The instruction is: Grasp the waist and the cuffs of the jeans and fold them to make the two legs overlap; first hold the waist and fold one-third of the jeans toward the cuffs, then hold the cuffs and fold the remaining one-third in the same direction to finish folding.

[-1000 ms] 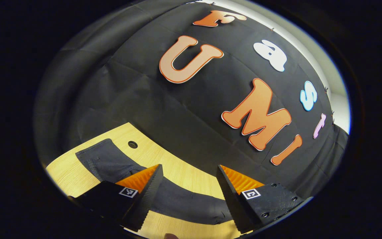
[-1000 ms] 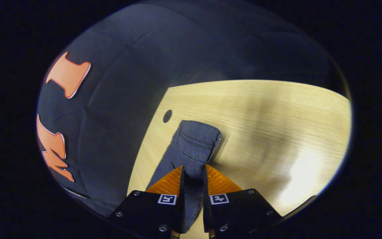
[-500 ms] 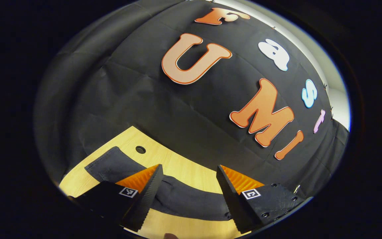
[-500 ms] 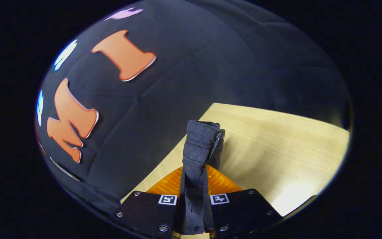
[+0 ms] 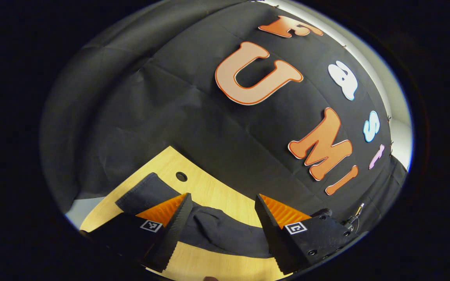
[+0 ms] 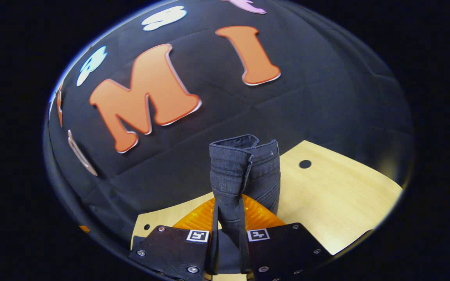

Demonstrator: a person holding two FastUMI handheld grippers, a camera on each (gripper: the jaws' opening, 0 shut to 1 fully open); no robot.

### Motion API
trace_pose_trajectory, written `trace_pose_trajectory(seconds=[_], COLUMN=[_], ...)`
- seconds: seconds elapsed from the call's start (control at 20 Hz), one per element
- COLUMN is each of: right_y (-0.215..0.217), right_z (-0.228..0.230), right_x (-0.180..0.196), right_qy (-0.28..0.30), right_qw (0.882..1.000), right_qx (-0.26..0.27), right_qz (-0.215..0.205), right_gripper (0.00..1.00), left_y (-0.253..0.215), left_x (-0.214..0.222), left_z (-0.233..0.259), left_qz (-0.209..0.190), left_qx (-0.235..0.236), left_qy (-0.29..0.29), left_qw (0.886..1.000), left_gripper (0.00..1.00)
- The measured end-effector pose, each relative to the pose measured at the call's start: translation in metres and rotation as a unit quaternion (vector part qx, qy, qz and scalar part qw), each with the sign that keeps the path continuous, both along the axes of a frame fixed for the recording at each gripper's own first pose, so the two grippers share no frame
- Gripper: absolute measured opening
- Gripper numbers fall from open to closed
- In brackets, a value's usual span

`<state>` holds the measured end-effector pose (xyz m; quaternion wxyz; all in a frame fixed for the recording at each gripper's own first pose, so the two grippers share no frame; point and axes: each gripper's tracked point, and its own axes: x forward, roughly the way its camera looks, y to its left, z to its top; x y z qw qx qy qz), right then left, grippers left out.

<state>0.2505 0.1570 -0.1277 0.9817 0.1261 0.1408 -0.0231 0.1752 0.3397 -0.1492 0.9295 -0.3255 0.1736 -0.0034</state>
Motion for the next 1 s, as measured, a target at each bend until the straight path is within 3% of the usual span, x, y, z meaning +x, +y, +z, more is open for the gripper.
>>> trace_pose_trajectory(seconds=[0.2,0.45,0.75,0.9,1.0], right_y=[0.078,0.157,0.193,0.195,0.196], right_z=[-0.030,-0.126,-0.216,-0.227,-0.229], right_x=[-0.001,-0.002,-0.007,-0.008,-0.007], right_qy=[0.017,0.095,0.171,0.189,0.196], right_qw=[0.998,0.990,0.972,0.967,0.965], right_qx=[-0.001,-0.011,-0.065,-0.079,-0.083], right_qz=[0.054,0.107,0.147,0.152,0.155], right_gripper=[0.22,0.22,0.22,0.22,0.22], left_y=[0.027,0.058,0.085,0.092,0.096], left_x=[-0.008,-0.015,-0.025,-0.029,-0.031], left_z=[-0.009,-0.020,-0.040,-0.054,-0.057], left_qz=[0.005,0.010,0.025,0.027,0.028], left_qx=[-0.012,-0.014,-0.023,-0.021,-0.028], left_qy=[0.008,0.023,0.049,0.063,0.067], left_qw=[1.000,1.000,0.998,0.997,0.997], left_gripper=[0.98,0.98,0.98,0.94,0.98])
